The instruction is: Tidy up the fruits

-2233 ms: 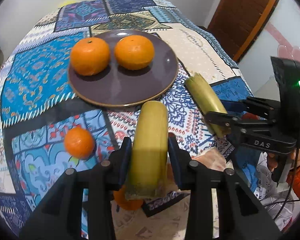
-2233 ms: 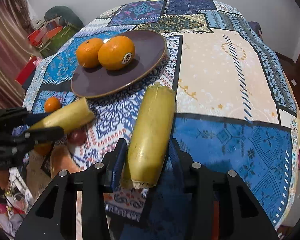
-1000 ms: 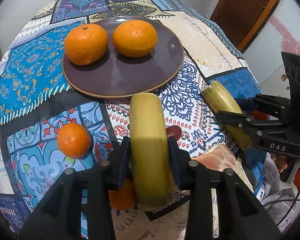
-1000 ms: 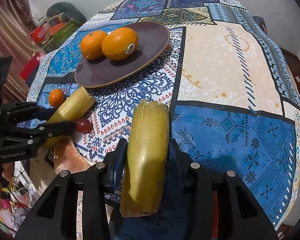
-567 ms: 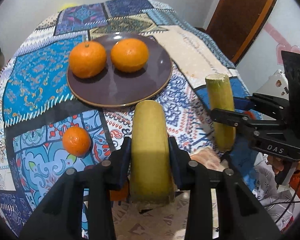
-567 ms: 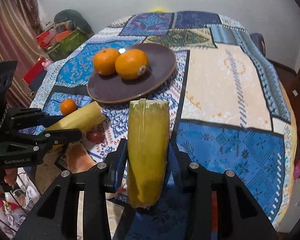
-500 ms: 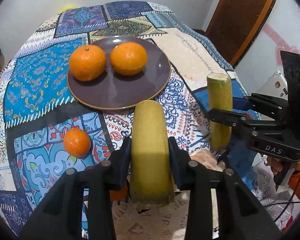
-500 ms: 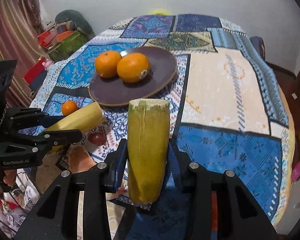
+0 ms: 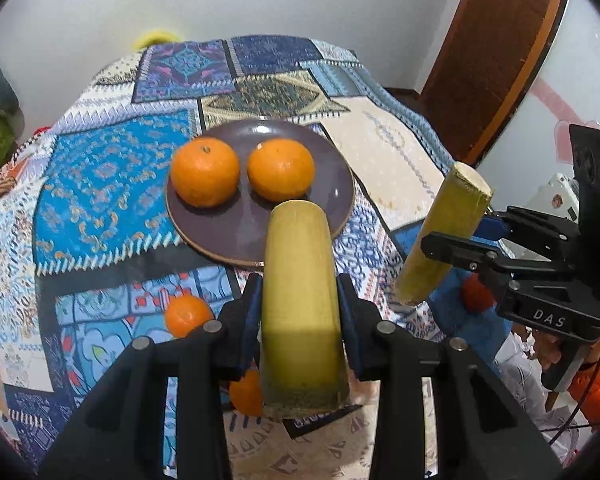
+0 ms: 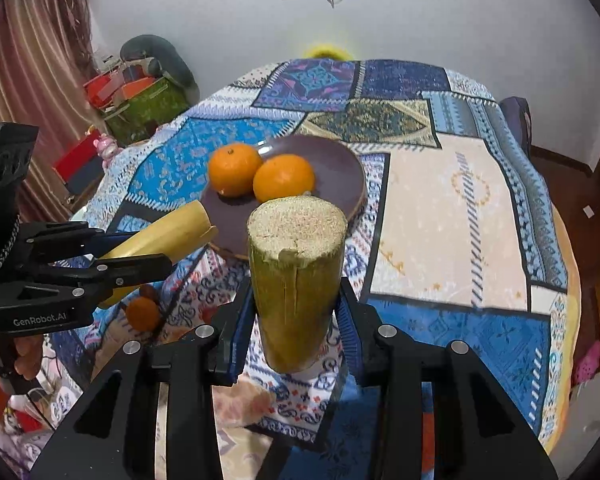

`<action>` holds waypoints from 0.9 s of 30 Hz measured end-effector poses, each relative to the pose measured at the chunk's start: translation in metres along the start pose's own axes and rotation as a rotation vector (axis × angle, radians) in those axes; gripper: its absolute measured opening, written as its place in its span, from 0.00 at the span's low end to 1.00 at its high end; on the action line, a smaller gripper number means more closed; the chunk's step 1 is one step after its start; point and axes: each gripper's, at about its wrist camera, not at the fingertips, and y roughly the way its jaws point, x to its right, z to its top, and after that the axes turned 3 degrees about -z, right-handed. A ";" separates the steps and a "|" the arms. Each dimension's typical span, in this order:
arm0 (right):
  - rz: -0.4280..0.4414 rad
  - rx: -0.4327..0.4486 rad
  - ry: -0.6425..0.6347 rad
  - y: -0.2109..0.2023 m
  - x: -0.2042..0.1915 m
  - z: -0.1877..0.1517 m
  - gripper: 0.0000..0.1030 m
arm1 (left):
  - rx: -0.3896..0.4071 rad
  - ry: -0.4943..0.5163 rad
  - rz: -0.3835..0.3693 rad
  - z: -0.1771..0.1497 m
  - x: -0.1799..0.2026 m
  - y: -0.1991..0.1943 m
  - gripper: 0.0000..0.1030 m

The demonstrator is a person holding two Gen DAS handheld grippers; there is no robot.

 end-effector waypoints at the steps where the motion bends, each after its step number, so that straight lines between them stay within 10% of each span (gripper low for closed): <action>1: 0.000 0.003 -0.002 0.000 -0.001 0.002 0.35 | 0.008 -0.001 0.001 0.003 -0.001 -0.001 0.35; 27: -0.017 0.039 -0.029 0.035 0.002 0.059 0.35 | 0.048 -0.098 0.020 0.062 -0.050 0.039 0.35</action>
